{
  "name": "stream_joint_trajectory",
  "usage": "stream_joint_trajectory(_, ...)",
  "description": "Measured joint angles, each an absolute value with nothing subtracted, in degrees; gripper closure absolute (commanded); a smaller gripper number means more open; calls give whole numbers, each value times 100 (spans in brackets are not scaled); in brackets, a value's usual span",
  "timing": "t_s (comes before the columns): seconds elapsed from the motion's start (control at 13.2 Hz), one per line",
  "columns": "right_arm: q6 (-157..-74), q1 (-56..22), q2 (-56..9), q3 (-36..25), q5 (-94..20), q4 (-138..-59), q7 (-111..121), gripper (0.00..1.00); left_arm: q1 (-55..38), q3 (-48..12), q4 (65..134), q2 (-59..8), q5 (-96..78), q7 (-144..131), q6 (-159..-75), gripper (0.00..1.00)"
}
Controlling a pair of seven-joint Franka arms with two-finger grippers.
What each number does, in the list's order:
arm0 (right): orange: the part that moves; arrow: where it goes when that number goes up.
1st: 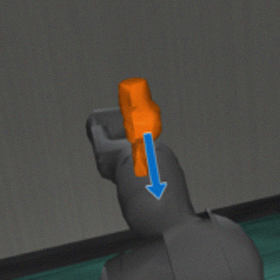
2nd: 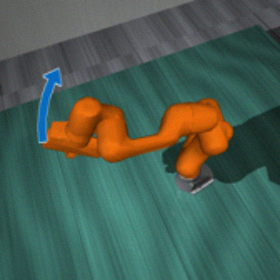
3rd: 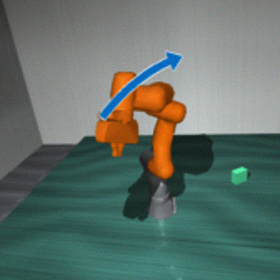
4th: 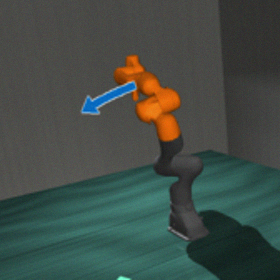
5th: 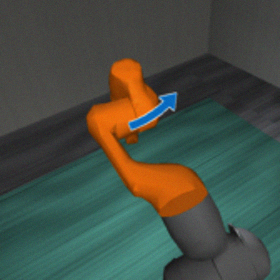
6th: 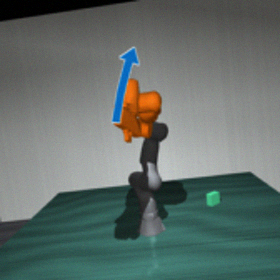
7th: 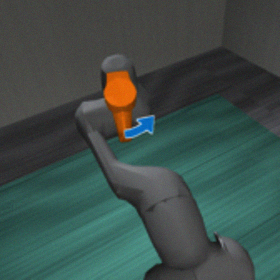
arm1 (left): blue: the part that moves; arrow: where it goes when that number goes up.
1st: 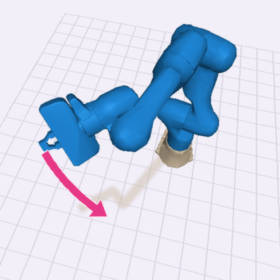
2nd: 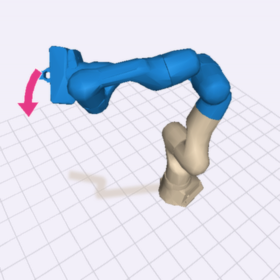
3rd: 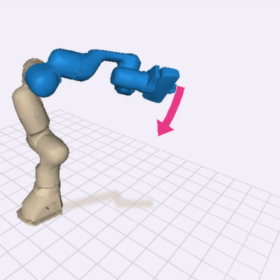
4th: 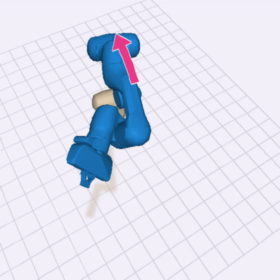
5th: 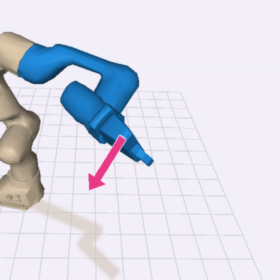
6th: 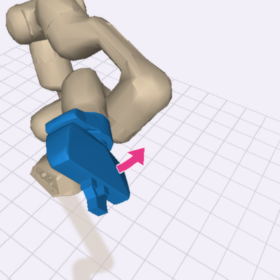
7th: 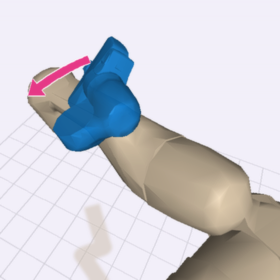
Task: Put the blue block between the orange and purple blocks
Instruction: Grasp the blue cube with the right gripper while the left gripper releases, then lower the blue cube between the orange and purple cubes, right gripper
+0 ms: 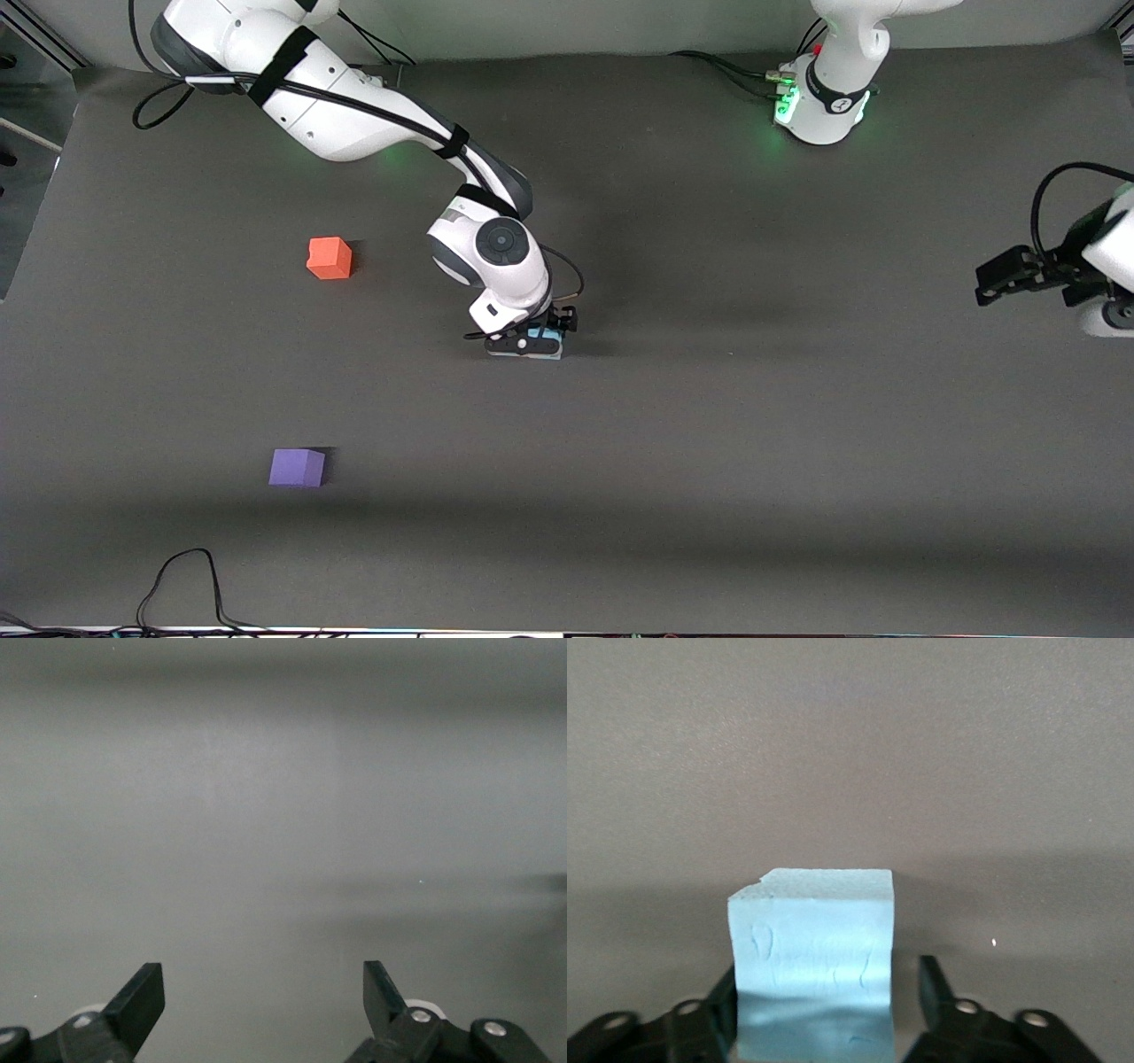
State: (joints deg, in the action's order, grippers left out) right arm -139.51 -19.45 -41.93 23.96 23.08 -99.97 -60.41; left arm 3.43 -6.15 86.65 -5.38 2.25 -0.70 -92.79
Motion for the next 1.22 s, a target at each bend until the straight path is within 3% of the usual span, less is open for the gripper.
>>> stream_joint_trajectory(0.3,-13926,-1928,-4182,2395,2342,-9869,-6041,60,218,-460,8905,-259,224,-54,-9312,0)
stream_joint_trajectory(0.61,-12971,-1834,-3495,2343,2014,-9718,-5527,60,-8,-134,8947,-166,220,-2,-9296,0)
stream_joint_trajectory(0.91,-11722,-1777,-2196,1162,377,-9743,-3186,60,-48,-133,8947,-166,216,17,-9274,0)
stream_joint_trajectory(1.22,-11456,-1703,-1207,-298,-322,-10622,-1222,60,-56,-133,8948,-166,212,197,-9186,0)
